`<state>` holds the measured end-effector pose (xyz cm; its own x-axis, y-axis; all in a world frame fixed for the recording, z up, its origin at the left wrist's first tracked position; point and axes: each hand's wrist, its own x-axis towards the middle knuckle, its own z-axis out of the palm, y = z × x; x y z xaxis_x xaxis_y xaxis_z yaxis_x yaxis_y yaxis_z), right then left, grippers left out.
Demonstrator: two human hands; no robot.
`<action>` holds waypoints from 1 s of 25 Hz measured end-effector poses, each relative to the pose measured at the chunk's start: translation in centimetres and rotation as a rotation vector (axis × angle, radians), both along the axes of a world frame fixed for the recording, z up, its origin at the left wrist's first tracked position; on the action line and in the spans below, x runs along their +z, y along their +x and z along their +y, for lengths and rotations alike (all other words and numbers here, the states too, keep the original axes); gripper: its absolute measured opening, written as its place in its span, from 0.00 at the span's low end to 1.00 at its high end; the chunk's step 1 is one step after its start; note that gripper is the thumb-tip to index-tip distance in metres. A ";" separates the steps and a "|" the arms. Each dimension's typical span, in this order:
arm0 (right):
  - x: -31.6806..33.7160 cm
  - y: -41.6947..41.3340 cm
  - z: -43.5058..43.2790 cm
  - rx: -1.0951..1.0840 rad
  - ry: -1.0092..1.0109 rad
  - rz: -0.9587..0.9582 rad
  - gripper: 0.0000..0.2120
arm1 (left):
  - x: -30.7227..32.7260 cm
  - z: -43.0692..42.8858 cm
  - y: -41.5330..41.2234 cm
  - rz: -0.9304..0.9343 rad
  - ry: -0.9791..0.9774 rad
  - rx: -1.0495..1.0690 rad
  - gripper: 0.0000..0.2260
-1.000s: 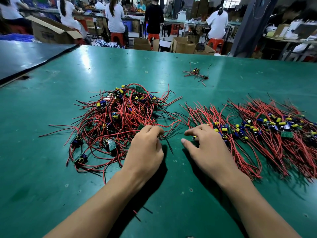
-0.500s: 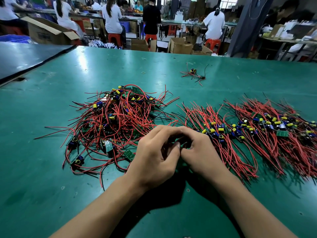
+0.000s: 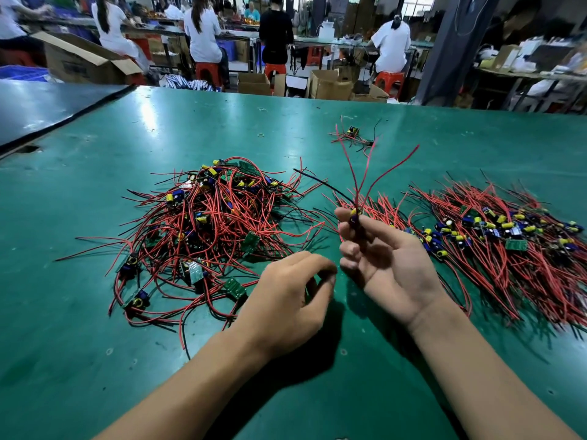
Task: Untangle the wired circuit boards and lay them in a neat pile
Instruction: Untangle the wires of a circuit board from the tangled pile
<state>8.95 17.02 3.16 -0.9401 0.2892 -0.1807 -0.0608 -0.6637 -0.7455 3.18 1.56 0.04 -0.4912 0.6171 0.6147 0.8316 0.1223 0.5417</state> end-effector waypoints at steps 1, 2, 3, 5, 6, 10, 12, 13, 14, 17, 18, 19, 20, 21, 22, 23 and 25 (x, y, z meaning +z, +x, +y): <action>0.1 0.1 -0.1 0.076 -0.034 0.005 0.16 | -0.1 0.1 0.0 -0.072 0.019 0.045 0.03; 0.0 0.2 -0.2 0.150 -0.043 0.008 0.16 | -0.1 0.2 -0.2 -0.176 0.062 0.090 0.04; 0.0 0.3 -0.5 0.217 -0.030 0.003 0.15 | 0.0 0.3 -0.4 -0.310 0.113 0.118 0.05; -0.3 0.3 -1.1 0.298 0.040 -0.044 0.13 | 0.2 0.5 -0.8 -0.624 0.199 0.089 0.08; -0.5 0.2 -1.4 0.318 0.086 -0.084 0.12 | 0.3 0.5 -1.0 -0.776 0.237 0.034 0.10; -0.9 0.4 -1.9 0.349 0.228 -0.199 0.08 | 0.4 0.3 -1.1 -1.063 0.293 -0.173 0.16; -0.8 0.7 -1.8 0.357 0.293 -0.184 0.07 | 0.1 0.4 -1.0 -0.977 0.255 -0.172 0.11; -0.8 0.8 -1.8 0.363 0.332 -0.168 0.07 | 0.0 0.4 -1.1 -0.986 0.265 -0.176 0.11; -0.9 0.8 -1.7 0.370 0.367 -0.152 0.08 | 0.1 0.5 -1.0 -1.019 0.287 -0.179 0.11; -1.2 0.7 -1.7 0.356 0.456 -0.128 0.10 | 0.3 0.3 -1.2 -1.016 0.337 -0.111 0.09; -1.4 0.6 -1.7 0.325 0.513 -0.130 0.10 | 0.4 0.3 -1.3 -0.971 0.336 -0.070 0.07; -1.6 0.5 -1.6 0.280 0.590 -0.144 0.08 | 0.5 0.2 -1.4 -0.932 0.332 -0.043 0.07; -1.8 0.5 -1.4 0.228 0.678 -0.160 0.07 | 0.5 0.1 -1.4 -0.909 0.330 -0.032 0.06; -2.0 0.4 -1.2 0.179 0.759 -0.165 0.06 | 0.5 0.1 -1.4 -0.902 0.332 -0.029 0.06; -2.1 0.4 -1.1 0.140 0.815 -0.153 0.04 | 0.5 0.1 -1.4 -0.907 0.334 -0.020 0.06; -2.1 0.3 -0.9 0.111 0.834 -0.131 0.01 | 0.6 0.2 -1.4 -0.923 0.335 -0.005 0.06; -2.0 0.4 -0.6 0.099 0.844 -0.079 0.04 | 0.7 0.2 -1.3 -0.998 0.357 0.021 0.07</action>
<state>9.35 16.47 1.19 -0.9619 0.2734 -0.0075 0.0407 0.1161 -0.9924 1.87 1.81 0.72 -0.8820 0.4660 0.0706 -0.0105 -0.1691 0.9855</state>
